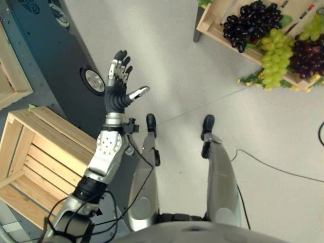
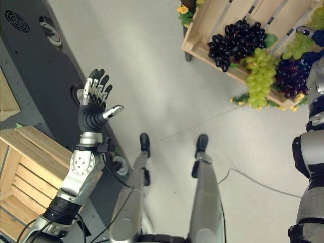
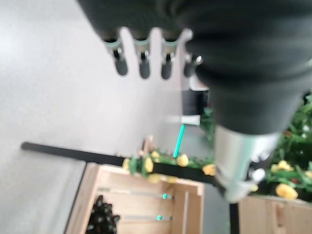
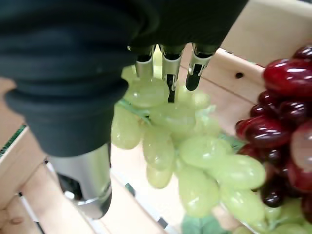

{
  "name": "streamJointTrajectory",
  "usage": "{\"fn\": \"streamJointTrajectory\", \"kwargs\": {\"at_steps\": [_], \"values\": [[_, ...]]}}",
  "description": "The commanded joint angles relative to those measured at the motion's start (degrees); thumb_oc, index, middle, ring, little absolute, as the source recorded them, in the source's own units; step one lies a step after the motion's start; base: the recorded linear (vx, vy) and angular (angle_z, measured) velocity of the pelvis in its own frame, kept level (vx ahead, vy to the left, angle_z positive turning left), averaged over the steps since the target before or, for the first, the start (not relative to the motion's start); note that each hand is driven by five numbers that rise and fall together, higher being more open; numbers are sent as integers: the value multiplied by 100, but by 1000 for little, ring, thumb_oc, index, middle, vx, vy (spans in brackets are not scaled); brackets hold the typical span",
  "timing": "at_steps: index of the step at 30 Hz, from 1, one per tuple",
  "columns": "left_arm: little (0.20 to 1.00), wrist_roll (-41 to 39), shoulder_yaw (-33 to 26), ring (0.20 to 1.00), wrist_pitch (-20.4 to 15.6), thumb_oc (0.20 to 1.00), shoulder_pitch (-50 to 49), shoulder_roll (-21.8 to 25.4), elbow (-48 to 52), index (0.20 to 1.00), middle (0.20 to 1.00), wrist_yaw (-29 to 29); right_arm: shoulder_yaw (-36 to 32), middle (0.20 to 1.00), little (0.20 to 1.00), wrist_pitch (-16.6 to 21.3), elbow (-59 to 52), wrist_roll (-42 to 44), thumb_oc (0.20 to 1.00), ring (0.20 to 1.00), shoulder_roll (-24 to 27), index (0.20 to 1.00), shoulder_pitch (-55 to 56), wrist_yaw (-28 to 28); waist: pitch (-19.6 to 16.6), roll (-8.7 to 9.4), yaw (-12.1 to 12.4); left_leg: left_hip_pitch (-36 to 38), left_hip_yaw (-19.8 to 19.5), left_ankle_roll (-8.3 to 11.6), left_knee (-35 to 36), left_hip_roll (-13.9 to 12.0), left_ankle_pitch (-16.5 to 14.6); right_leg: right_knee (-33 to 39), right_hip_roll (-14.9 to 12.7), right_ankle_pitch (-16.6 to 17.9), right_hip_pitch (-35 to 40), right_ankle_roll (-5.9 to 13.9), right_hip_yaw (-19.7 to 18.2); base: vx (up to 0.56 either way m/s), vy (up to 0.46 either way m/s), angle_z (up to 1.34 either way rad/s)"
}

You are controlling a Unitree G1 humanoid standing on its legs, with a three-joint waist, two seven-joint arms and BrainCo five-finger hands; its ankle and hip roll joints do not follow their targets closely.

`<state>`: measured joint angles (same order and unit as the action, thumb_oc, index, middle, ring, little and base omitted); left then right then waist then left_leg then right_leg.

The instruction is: Pick up the fruits from the basket on one side to the basket on the other side

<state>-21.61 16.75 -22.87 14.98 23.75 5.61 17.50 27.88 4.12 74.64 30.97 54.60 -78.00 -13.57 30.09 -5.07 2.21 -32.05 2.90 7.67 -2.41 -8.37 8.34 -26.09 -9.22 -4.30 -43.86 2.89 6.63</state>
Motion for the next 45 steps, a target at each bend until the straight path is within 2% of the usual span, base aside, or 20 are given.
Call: {"fn": "streamJointTrajectory", "kwargs": {"at_steps": [1, 8, 17, 18, 20, 23, 25, 31, 33, 34, 35, 36, 37, 38, 39, 40, 42, 44, 45], "values": [[1000, 43, -23, 1000, -182, 1000, 108, 158, 542, 1000, 1000, 2, 606, 1000, 1000, 122, -26, -134, 1000, 1000, 219, 1000, -561, 88, -30, 393, 8, 536, -58, 256, 117, -11, -182, 1587, 253, 910, 621, 401, -87, 3, 33, 0], [1000, -10, 7, 1000, -144, 1000, 143, 138, 504, 1000, 1000, -52, 808, 1000, 1000, -96, 249, -293, 1000, 1000, 278, 1000, -660, 400, -30, 362, 20, 538, -69, 251, 99, -6, -185, 1593, 236, 917, 620, 398, -95, 0, 0, 0], [1000, 9, 10, 1000, -65, 1000, 163, 211, 469, 1000, 1000, -37, 1608, 1000, 1000, -428, 629, -1676, 1000, 1000, 182, 1000, -1269, 275, -30, 396, 58, 510, -35, 274, 129, -6, -144, 1669, 243, 983, 623, 404, -106, -2, 0, 0], [1000, 11, 8, 1000, -35, 1000, 148, 229, 473, 1000, 1000, -45, 1878, 1000, 1000, -514, 690, -2200, 1000, 1000, 126, 1000, -1433, 202, -30, 412, 58, 494, -40, 276, 132, -7, -134, 1674, 251, 983, 615, 400, -107, 0, 0, 0], [1000, 35, 6, 1000, -29, 1000, 158, 242, 478, 1000, 1000, -25, 2032, 1000, 1000, -556, 706, -2501, 1000, 1000, 87, 1000, -1516, 74, -30, 418, 50, 478, -43, 277, 131, -11, -133, 1669, 252, 987, 600, 401, -104, 0, 0, 0], [1000, 202, -5, 1000, -24, 1000, 141, 298, 503, 1000, 1000, 11, 2692, 1000, 1000, -682, 556, -3839, 1000, 1000, 47, 1000, -1572, -80, -30, 454, 42, 493, -45, 285, 178, -29, -144, 1652, 275, 949, 591, 408, -92, 0, 0, 0], [1000, 305, -63, 1000, -5, 1000, 173, 308, 541, 1000, 1000, 45, 2726, 1000, 1000, -728, 452, -4051, 1000, 1000, 32, 1000, -1550, -101, -30, 480, 10, 436, -48, 287, 191, -26, -93, 1678, 281, 998, 547, 402, -94, 0, 0, 0], [1000, 276, -150, 1000, 41, 1000, 77, 246, 578, 1000, 1000, 21, 2392, 1000, 1000, -684, 370, -3802, 1000, 1000, -102, 1000, -1404, -84, -30, 516, -11, 445, -93, 285, 211, -22, -78, 1649, 278, 975, 559, 391, -72, 0, 0, 0], [1000, 93, -164, 1000, 79, 1000, 73, 58, 395, 1000, 1000, 39, 1876, 1000, 1000, -509, 82, -3273, 1000, 1000, -243, 1000, -906, -160, -30, 522, -45, 495, -93, 272, 207, -5, -82, 1630, 275, 965, 628, 385, -66, 0, 0, 0], [1000, 87, -157, 1000, 75, 1000, 68, 71, 388, 1000, 1000, 34, 1849, 1000, 1000, -512, 62, -3270, 1000, 1000, -239, 1000, -869, -168, -30, 533, -39, 506, -94, 271, 208, -3, -83, 1630, 274, 962, 640, 386, -65, 0, 0, 0], [1000, -134, -206, 1000, 99, 1000, 32, -115, 126, 1000, 1000, 61, 1304, 1000, 1000, -258, -489, -2604, 1000, 1000, -461, 1000, -270, -334, -30, 544, -81, 625, -83, 264, 204, -10, -127, 1591, 287, 905, 737, 381, -86, 3, 2, -3], [1000, -136, -201, 1000, 96, 1000, 43, -99, 123, 1000, 1000, 61, 1274, 1000, 1000, -265, -509, -2607, 1000, 1000, -453, 1000, -251, -341, -30, 561, -75, 597, -85, 262, 203, -2, -96, 1609, 281, 943, 719, 378, -88, 0, 0, 0], [1000, -175, -342, 1000, 128, 1000, 4, -243, -219, 1000, 1000, 169, 740, 1000, 1000, 125, -1799, -2015, 1000, 1000, -525, 1000, 545, -494, -30, 574, -149, 776, -65, 253, 194, -16, -151, 1520, 277, 868, 846, 367, -96, 0, 0, 0], [1000, -175, -332, 1000, 126, 1000, 13, -229, -220, 1000, 1000, 170, 702, 1000, 1000, 112, -1832, -2023, 1000, 1000, -514, 1000, 577, -501, -30, 588, -140, 752, -68, 251, 193, -8, -122, 1539, 272, 904, 831, 365, -96, 30, 2, 0], [1000, -175, -400, 1000, 114, 1000, -37, -394, -745, 1000, 1000, 258, -86, 1000, 1000, 620, -3239, -1815, 1000, 1000, -823, 1000, 1738, -823, -30, 555, -219, 915, -70, 236, 161, 11, -184, 1420, 267, 805, 959, 360, -104, 12, -14, -4], [1000, -159, -398, 1000, 98, 1000, -67, -435, -1149, 1000, 1000, 282, -384, 1000, 1000, 824, -3977, -1952, 1000, 1000, -932, 1000, 2409, -745, -30, 540, -234, 1010, -90, 230, 148, 17, -192, 1362, 258, 758, 1049, 354, -92, 19, -25, -4], [1000, -16, -317, 1000, 86, 1000, -73, -446, -1966, 1000, 1000, 269, -884, 1000, 1000, 1071, -4527, -2010, 1000, 1000, -1239, 1000, 3358, -692, -30, 490, -219, 1189, -151, 213, 122, 48, -180, 1274, 210, 695, 1235, 350, -12, 11, -41, -5], [1000, 70, -290, 1000, 106, 1000, -94, -444, -2417, 1000, 1000, 229, -919, 1000, 1000, 1128, -4679, -2036, 1000, 1000, -1345, 1000, 3668, -528, -30, 458, -211, 1284, -179, 209, 98, 58, -183, 1211, 193, 658, 1323, 349, 8, 25, -40, 10], [1000, 288, -283, 1000, 201, 1000, -188, -436, -2972, 1000, 1000, 192, -830, 1000, 1000, 1184, -5032, -2192, 1000, 1000, -1433, 1000, 4066, -338, -30, 425, -214, 1448, -206, 209, 82, 48, -209, 1107, 193, 541, 1473, 339, 36, 38, -64, 25]]}}
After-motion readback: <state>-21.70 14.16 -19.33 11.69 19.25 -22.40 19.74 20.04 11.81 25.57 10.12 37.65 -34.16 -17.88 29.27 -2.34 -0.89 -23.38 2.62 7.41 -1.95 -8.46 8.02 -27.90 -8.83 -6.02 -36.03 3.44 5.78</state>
